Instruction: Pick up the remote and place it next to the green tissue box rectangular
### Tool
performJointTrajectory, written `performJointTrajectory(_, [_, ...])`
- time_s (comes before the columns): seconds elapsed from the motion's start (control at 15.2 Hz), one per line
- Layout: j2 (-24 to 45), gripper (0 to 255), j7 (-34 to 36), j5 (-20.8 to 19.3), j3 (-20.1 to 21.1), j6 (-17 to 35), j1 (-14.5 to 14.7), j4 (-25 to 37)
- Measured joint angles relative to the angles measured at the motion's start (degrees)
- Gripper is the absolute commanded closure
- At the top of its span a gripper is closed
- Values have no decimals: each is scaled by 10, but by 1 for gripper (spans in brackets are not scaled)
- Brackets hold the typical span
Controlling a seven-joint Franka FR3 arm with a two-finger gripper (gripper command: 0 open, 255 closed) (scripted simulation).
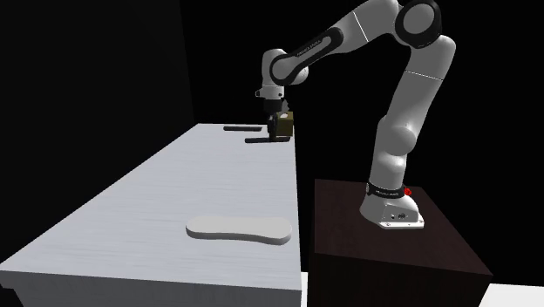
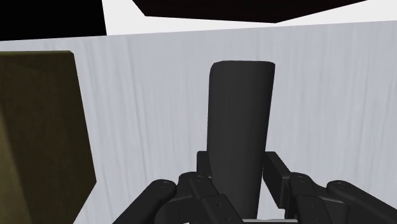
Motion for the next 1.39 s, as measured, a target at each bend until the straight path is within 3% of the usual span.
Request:
performJointTrajectory(0.2, [0,255,0,0,0,1,0,-1])
performJointTrajectory(0.26, [0,0,0,0,0,1,0,-1])
performJointTrajectory(0.66, [0,0,0,0,0,1,0,-1])
performJointTrajectory(0.99, [-21,0,3,-4,-2,-67,-2,46])
performJointTrajectory(1.39, [-23,0,3,-5,-2,-75,-3,52])
